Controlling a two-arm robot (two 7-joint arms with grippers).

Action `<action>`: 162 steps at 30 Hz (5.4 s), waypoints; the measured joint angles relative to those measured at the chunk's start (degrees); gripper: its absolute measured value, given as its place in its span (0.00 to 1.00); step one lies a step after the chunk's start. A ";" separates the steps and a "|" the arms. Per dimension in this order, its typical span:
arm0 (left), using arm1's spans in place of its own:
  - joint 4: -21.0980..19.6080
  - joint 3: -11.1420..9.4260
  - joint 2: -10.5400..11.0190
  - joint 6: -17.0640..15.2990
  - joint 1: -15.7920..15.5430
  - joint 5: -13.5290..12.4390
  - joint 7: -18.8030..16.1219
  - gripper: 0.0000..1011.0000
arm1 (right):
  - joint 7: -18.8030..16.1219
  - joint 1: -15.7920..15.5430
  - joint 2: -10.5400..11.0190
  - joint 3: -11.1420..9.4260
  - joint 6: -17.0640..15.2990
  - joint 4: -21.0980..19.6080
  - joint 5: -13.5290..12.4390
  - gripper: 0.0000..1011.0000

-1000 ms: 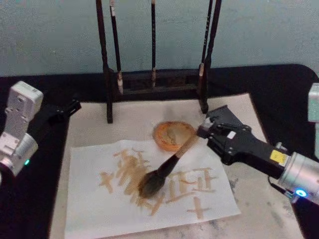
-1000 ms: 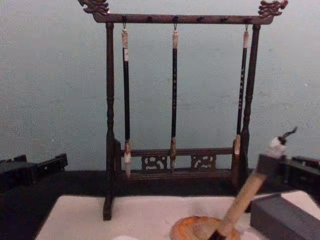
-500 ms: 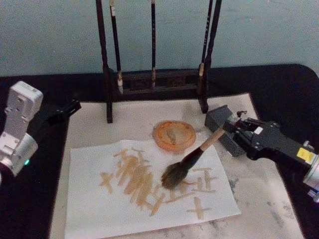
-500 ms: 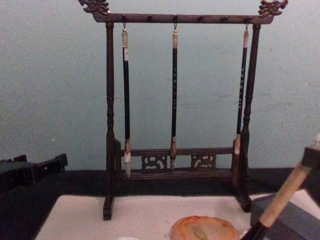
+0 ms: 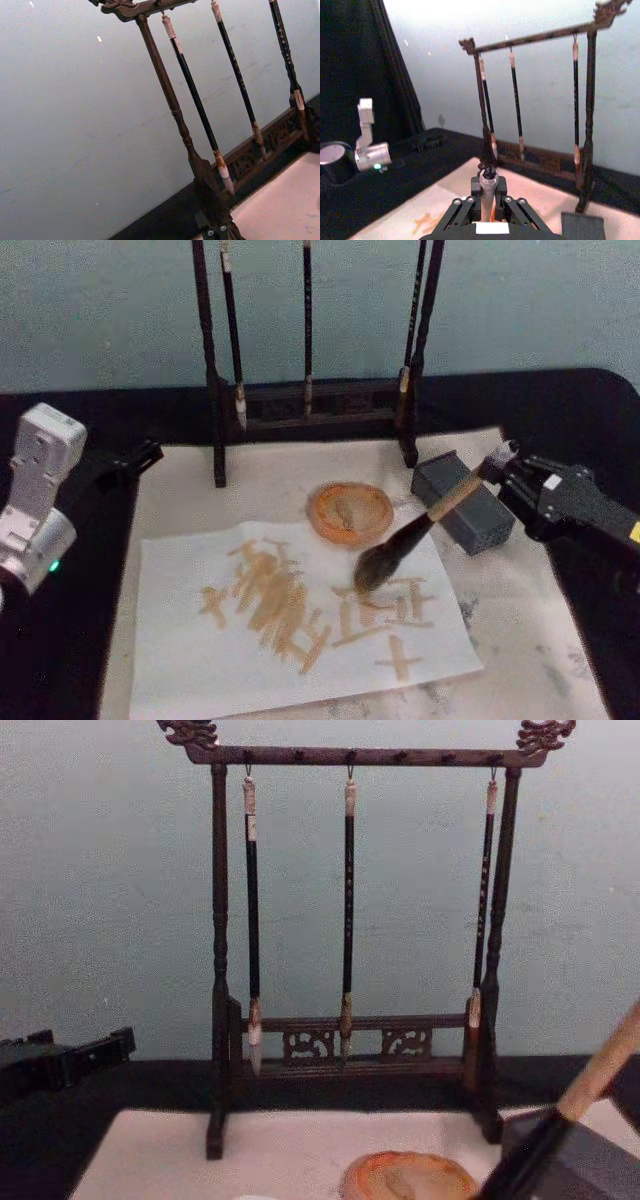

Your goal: Pick up the brush from the inkstone, write on the paper, then place the brush back to its original position.

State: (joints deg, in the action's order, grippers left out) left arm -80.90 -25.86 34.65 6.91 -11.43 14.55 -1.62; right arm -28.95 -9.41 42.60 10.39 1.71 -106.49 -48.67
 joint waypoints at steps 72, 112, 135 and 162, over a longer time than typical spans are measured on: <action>0.00 0.00 0.00 0.00 0.00 0.00 0.00 0.99 | -0.92 1.94 -2.25 1.80 1.15 3.18 -3.06 0.17; 0.00 0.00 0.00 0.00 0.00 0.00 0.00 0.99 | -1.43 6.86 -4.31 8.59 -1.42 7.08 -0.99 0.17; 0.00 0.00 0.00 0.00 0.00 0.00 0.00 0.99 | -3.57 5.59 -2.75 4.66 -1.63 6.46 -6.91 0.17; 0.00 0.00 0.00 0.00 0.00 0.00 0.00 0.99 | -4.67 17.89 -6.56 6.29 -5.84 19.59 -19.99 0.17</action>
State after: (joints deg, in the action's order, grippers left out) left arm -80.90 -25.86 34.64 6.91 -11.43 14.55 -1.62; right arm -33.62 8.48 36.04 16.67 -4.13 -86.89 -68.66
